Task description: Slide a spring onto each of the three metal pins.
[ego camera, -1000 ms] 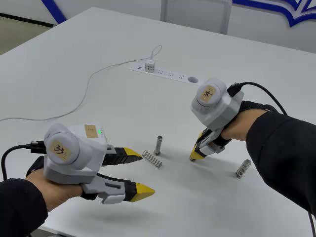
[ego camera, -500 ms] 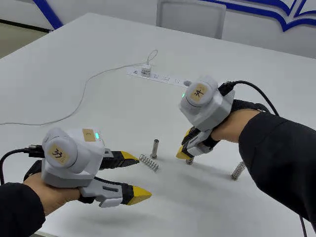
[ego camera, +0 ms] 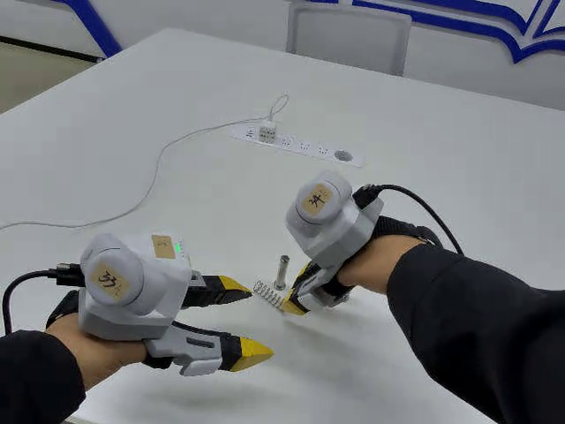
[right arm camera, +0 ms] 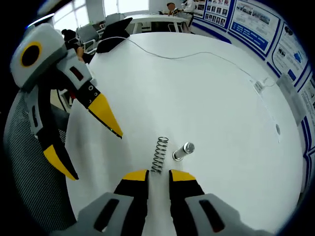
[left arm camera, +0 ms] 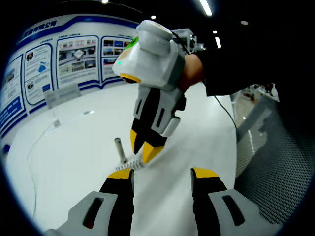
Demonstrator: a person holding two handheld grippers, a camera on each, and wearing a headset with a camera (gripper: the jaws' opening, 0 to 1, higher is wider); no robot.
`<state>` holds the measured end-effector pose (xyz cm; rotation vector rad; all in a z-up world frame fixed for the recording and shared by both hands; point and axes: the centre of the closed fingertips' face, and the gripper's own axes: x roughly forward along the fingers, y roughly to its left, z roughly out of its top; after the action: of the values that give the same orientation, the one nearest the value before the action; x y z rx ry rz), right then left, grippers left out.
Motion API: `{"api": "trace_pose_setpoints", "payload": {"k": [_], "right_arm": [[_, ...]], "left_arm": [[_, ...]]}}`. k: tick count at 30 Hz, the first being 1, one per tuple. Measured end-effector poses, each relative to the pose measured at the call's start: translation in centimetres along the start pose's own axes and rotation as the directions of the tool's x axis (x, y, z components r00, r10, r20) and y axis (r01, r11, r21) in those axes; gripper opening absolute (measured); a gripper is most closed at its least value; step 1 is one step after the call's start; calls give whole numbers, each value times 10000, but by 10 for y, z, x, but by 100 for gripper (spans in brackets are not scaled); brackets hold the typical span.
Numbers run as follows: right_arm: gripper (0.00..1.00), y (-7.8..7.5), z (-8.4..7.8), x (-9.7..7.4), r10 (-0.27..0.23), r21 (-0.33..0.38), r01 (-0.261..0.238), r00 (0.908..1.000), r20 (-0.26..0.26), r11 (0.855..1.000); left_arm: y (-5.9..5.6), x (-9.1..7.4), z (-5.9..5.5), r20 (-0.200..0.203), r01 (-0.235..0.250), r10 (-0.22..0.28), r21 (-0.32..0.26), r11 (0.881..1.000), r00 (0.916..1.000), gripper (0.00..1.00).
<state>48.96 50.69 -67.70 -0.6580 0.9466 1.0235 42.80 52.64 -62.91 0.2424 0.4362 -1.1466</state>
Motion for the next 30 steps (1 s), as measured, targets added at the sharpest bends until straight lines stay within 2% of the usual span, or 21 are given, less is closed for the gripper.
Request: {"api": "trace_pose_setpoints", "payload": {"k": [10, 18, 22, 30], "right_arm": [[15, 1, -1, 15, -38, 387, 39, 10000, -29, 9992], [12, 2, 0, 16, 58, 683, -53, 10000, -75, 9977], [12, 8, -4, 11, 107, 411, -98, 9997, -212, 9991], [12, 26, -8, -12, 382, -482, -398, 9987, -343, 9980]], "left_arm": [[0, 1, -1, -36, 3, -3, -20, 10000, 10000, 47], [0, 1, -1, -64, -19, 19, -1, 10000, 10000, 46], [1, 1, -1, -67, -40, 40, 3, 10000, 10000, 46], [-1, 2, -3, -224, 38, -34, 172, 9998, 9997, 45]]}}
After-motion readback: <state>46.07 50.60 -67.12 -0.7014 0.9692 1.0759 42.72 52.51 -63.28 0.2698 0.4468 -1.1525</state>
